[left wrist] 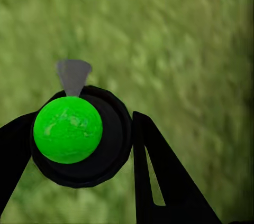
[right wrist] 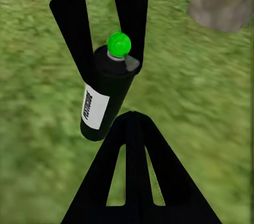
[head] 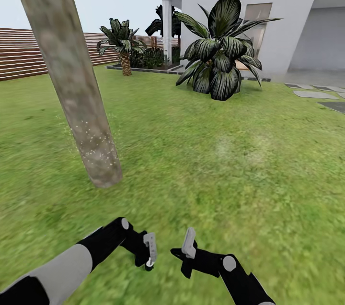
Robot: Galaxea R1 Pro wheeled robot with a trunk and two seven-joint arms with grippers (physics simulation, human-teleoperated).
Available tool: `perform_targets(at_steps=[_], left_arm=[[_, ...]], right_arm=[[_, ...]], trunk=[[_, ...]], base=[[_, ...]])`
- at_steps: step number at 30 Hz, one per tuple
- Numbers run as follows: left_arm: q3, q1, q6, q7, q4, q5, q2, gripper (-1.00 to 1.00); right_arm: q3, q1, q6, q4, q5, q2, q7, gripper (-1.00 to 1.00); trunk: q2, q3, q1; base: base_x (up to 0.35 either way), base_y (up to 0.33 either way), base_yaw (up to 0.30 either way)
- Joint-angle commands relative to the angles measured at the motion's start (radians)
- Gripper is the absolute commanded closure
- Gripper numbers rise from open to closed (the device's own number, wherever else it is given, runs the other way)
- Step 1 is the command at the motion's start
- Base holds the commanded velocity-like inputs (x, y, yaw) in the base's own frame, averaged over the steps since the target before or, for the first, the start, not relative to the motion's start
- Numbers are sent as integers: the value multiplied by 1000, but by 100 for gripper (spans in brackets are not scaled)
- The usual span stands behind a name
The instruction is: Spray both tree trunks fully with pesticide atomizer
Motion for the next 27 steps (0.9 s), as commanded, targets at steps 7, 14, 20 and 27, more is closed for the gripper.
perform_targets(at_steps=[7,14,20,27], left_arm=[[-4,20,7,-4,-3,0,-41,100],[-4,21,4,-3,-3,1,-58,100],[-4,21,3,-3,-4,2,-66,100],[-3,22,-21,-6,-4,5,-66,100]], right_arm=[[-1,0,-5,-3,8,0,0,100],[-1,0,-5,-3,8,0,0,100],[-1,0,-5,-3,8,0,0,100],[-1,0,-5,-3,8,0,0,100]], trunk=[[0,-1,0],[0,-1,0],[0,-1,0],[0,-1,0]], base=[[0,0,0],[0,0,0],[0,0,0],[0,0,0]])
